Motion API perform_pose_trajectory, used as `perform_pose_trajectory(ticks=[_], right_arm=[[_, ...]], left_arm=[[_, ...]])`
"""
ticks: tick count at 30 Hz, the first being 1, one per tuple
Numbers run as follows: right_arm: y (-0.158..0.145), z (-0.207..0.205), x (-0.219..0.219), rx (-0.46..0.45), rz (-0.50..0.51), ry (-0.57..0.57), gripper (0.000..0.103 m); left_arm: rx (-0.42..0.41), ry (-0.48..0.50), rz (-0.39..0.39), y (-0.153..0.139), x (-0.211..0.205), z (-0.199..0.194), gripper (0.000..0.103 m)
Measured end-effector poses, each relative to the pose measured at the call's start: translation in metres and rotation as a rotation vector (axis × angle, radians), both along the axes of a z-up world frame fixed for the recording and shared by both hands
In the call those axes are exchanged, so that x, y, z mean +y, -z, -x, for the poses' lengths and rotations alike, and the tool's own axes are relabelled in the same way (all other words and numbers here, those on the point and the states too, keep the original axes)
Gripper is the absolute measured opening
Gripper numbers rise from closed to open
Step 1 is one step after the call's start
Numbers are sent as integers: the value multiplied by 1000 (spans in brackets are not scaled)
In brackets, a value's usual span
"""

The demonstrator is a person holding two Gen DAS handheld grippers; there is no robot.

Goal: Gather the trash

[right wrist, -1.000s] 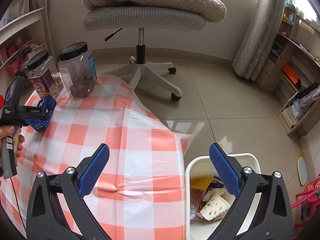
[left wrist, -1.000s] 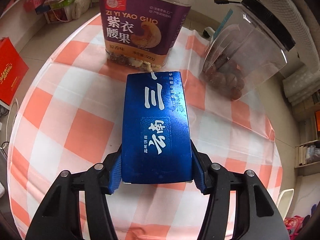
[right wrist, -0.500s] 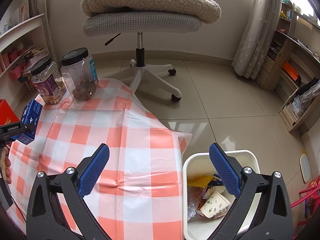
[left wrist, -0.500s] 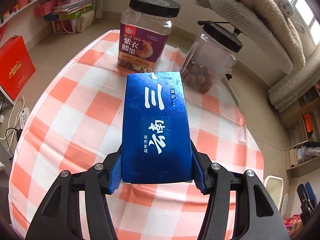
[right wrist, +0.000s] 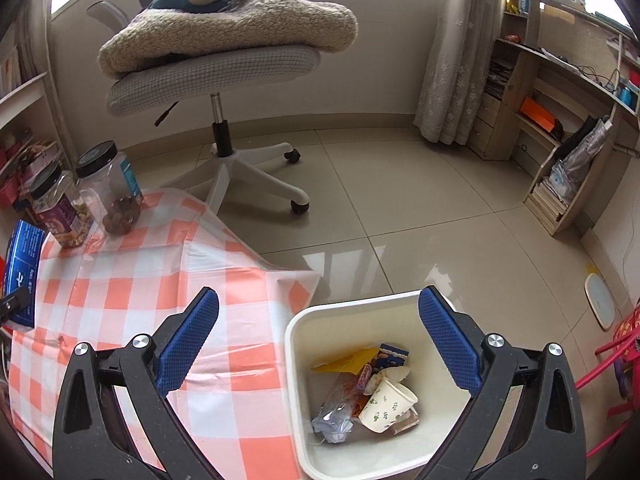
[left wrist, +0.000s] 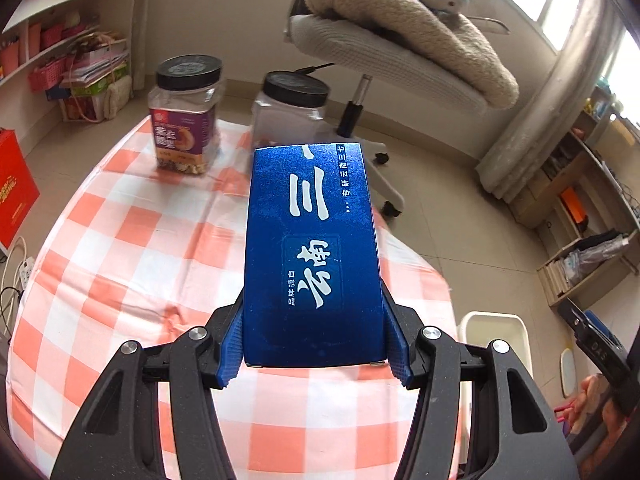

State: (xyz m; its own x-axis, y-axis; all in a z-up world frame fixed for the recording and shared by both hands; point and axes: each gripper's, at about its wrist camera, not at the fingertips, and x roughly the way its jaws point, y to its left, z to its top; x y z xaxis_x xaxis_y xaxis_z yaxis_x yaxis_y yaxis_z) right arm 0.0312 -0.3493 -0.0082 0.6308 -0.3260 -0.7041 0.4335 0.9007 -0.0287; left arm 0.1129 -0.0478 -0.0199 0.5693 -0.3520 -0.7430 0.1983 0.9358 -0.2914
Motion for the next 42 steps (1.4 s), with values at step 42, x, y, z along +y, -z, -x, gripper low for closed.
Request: perform_pose_trajectory(ticks=[42], right_arm=[[-37,137,28,-297,64,100,96]], left_arm=[[-589,-34,-188,-82,-75,159,96]])
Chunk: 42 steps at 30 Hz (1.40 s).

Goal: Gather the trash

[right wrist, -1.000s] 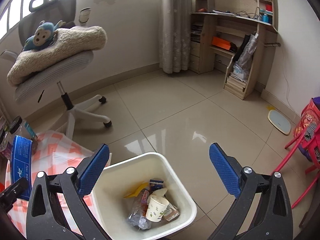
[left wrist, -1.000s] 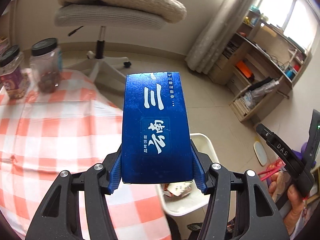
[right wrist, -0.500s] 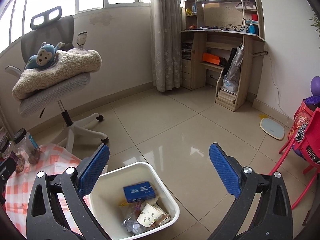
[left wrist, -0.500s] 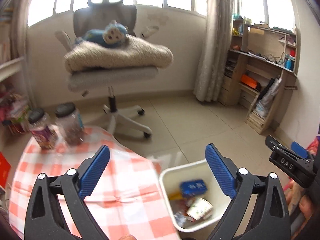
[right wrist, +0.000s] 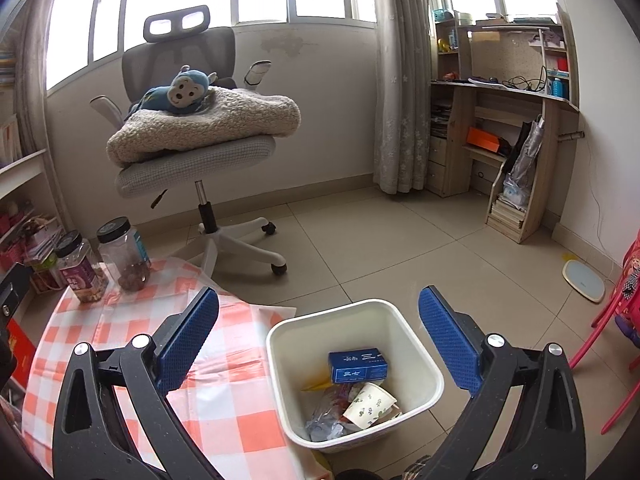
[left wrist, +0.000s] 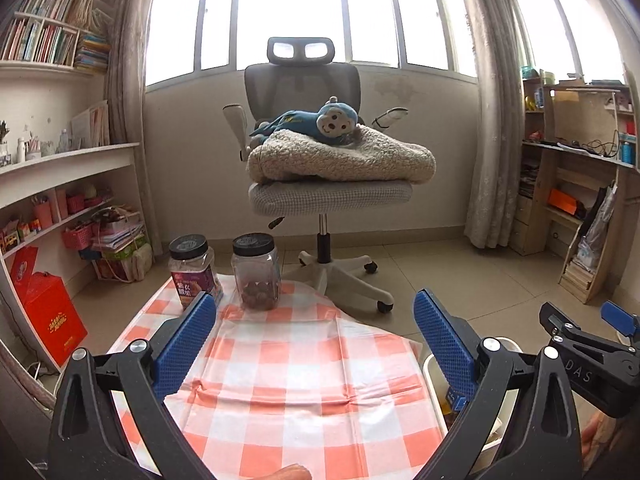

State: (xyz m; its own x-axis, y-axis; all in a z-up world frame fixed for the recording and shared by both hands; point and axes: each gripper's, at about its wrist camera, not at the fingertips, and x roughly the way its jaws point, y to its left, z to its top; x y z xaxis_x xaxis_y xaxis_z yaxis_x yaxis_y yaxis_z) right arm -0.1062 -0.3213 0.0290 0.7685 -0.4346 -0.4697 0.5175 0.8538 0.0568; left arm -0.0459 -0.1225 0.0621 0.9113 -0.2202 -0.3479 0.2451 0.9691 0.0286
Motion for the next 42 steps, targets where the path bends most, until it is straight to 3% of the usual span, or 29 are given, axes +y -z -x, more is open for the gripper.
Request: perform_pose_trajectory(ticks=[10,42], right_arm=[[-8,-1,27,-69,14,-47,96],[-15,12,36,-125,80,-81,96]], left_arm=[[70,6,4,7,18,-2,96],[82,-1,15,1,17,4,96]])
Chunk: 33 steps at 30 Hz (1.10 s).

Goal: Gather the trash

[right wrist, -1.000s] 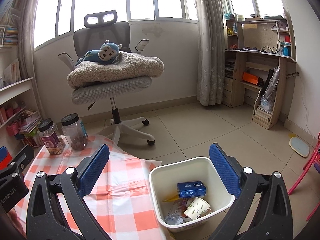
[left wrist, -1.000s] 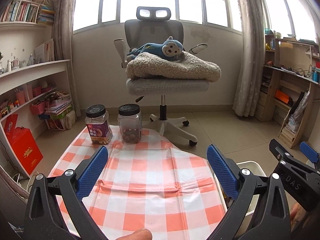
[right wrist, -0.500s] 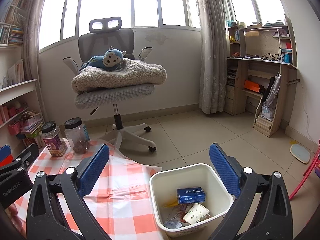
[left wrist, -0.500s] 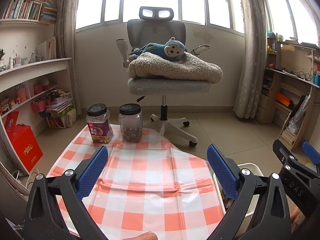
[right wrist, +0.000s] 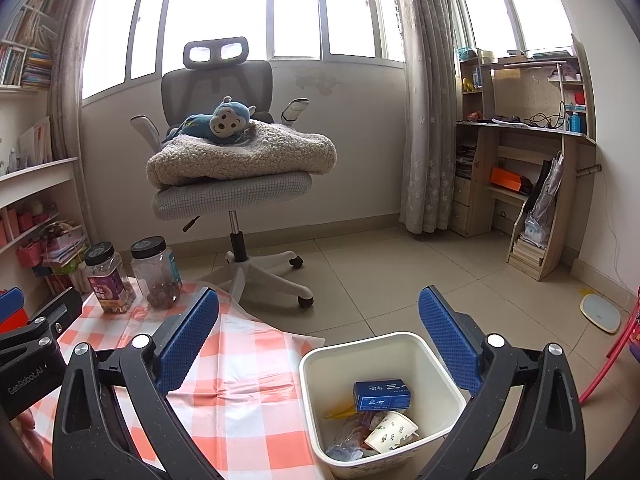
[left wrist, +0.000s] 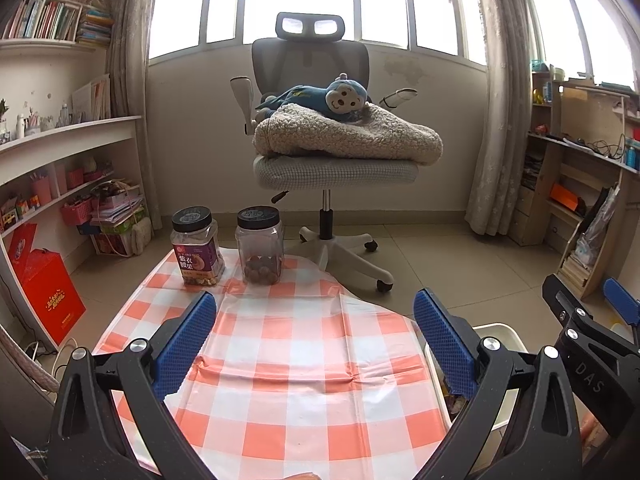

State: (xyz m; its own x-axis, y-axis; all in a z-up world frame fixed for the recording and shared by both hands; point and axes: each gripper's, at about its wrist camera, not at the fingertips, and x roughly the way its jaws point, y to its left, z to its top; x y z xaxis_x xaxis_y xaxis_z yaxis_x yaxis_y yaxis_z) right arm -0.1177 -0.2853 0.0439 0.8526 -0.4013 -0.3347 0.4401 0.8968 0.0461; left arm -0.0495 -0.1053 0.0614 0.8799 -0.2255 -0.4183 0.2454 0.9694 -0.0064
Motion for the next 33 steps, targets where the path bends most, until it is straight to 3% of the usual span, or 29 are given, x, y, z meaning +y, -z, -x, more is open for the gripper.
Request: perform_pose_trajectory(ticks=[20,33], right_arm=[[6,-7,-2,19,-8,0,96],[8,-6,-3,21,-10,0,96]], left_arm=[[-22,18,-41,7,-7,1,95],[-33,19,-26,5,-9,3,95]])
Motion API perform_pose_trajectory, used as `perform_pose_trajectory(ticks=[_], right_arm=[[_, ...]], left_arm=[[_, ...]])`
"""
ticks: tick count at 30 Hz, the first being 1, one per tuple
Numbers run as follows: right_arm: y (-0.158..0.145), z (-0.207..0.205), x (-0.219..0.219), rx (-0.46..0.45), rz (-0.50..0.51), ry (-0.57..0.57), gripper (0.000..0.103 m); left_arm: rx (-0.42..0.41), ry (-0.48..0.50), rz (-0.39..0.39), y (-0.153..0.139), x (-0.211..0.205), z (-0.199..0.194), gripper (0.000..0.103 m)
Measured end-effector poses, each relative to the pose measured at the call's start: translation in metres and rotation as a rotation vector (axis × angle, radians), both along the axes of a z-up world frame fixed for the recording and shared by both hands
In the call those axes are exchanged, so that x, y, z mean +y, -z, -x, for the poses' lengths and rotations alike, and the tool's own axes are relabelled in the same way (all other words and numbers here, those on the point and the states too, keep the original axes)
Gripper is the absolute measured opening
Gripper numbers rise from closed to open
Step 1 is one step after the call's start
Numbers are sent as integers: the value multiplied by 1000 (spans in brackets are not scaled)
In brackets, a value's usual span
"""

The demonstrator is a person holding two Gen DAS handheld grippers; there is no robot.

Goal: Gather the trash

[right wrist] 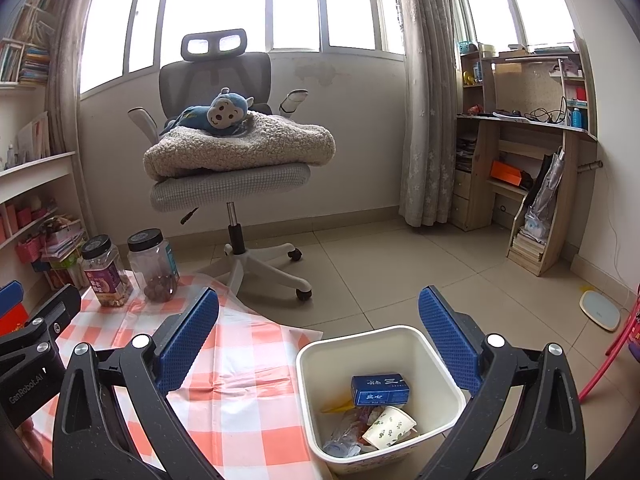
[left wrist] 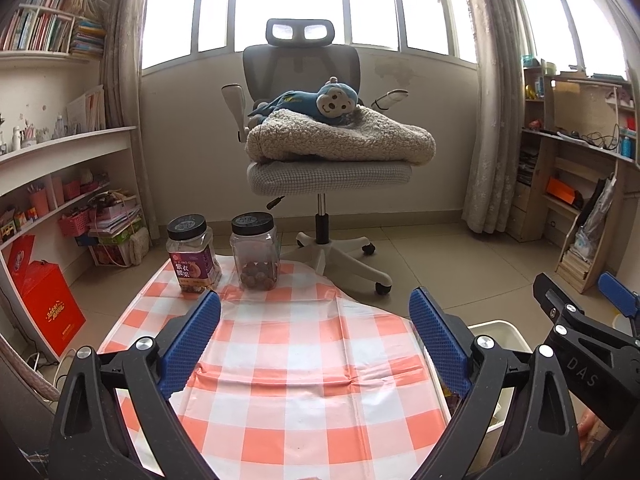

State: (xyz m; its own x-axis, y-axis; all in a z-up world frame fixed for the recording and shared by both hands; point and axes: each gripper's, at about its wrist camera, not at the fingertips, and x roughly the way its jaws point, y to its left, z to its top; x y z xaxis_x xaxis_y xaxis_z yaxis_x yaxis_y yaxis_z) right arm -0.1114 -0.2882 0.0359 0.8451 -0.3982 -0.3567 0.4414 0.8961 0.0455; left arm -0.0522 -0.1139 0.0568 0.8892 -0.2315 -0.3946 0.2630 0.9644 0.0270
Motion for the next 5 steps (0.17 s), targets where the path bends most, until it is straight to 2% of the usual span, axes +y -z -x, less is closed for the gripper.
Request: perform_pose_trajectory(ticks=[5], right_arm=[[0,0,0,-4,-2,-3,96]], left_arm=[[-11,-36,-13,-1,-2,1,96]])
